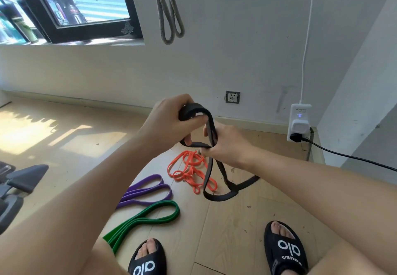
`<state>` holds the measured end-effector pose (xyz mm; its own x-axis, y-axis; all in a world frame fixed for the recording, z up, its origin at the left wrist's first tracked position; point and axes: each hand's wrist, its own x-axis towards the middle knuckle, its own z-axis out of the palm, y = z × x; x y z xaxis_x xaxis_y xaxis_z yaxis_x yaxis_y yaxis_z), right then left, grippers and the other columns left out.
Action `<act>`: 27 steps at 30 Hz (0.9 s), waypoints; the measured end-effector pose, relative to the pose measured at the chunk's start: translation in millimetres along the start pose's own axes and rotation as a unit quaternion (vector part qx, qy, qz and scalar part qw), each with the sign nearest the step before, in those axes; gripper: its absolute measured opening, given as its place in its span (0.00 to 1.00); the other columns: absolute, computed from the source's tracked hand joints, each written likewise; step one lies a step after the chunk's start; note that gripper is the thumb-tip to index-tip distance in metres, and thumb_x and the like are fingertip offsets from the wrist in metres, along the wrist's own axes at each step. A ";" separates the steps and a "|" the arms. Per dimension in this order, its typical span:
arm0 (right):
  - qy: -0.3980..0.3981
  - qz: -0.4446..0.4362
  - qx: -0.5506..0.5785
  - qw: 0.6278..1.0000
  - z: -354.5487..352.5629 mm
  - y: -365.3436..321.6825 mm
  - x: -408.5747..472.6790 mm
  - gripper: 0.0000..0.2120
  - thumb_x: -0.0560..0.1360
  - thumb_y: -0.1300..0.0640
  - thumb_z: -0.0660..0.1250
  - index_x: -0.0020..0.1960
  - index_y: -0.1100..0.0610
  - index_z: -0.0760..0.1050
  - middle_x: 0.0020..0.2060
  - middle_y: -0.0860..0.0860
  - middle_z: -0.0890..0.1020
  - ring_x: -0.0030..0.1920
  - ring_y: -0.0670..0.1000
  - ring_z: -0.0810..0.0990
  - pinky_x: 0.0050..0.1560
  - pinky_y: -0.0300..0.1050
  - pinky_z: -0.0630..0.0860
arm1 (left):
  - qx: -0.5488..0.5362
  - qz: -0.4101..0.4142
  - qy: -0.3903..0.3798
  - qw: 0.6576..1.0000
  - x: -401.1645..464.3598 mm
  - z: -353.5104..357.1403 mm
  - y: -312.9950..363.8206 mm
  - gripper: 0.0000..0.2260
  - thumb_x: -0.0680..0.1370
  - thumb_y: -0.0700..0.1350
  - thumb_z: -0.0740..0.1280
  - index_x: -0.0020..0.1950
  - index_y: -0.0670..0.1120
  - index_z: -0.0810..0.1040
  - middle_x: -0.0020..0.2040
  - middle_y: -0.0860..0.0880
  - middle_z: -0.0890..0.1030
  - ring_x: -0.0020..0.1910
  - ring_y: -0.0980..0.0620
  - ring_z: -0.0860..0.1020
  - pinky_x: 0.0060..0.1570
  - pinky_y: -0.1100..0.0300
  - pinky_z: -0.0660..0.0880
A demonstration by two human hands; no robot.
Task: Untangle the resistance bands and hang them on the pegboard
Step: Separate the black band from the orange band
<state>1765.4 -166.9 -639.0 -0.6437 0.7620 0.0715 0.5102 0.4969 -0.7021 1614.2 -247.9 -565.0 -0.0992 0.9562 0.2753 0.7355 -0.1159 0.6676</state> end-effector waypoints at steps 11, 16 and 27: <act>-0.092 0.029 0.174 0.980 -22.5 0.0 5.8 0.15 0.75 0.56 0.76 0.38 0.54 0.70 0.33 0.51 0.74 0.40 0.53 0.78 0.53 0.57 0.79 | -0.005 -0.020 -0.013 1.000 -0.4 3.9 -6.8 0.08 0.80 0.50 0.70 0.46 0.47 0.76 0.30 0.48 0.82 0.28 0.53 0.83 0.32 0.66 0.75; -0.071 0.023 0.102 0.992 -13.7 4.6 5.7 0.20 0.77 0.49 0.73 0.33 0.51 0.66 0.25 0.42 0.68 0.28 0.44 0.69 0.38 0.46 0.73 | -0.091 -0.053 -0.102 0.989 -0.4 -2.9 -13.9 0.07 0.78 0.45 0.74 0.47 0.44 0.78 0.36 0.44 0.86 0.38 0.44 0.86 0.47 0.51 0.83; -0.059 0.049 0.034 0.996 -10.8 18.9 7.2 0.18 0.76 0.53 0.73 0.33 0.51 0.67 0.28 0.47 0.73 0.32 0.49 0.75 0.40 0.48 0.75 | -0.105 -0.029 -0.056 0.992 0.5 -10.6 -14.6 0.07 0.80 0.48 0.69 0.45 0.46 0.77 0.27 0.49 0.76 0.25 0.48 0.76 0.30 0.58 0.75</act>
<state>1776.6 -147.6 -644.1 -0.6570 0.7495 -0.0808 0.5373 0.3903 -0.7477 1596.3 -248.6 -567.2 -0.0530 0.9856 0.1606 0.5736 -0.1016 0.8128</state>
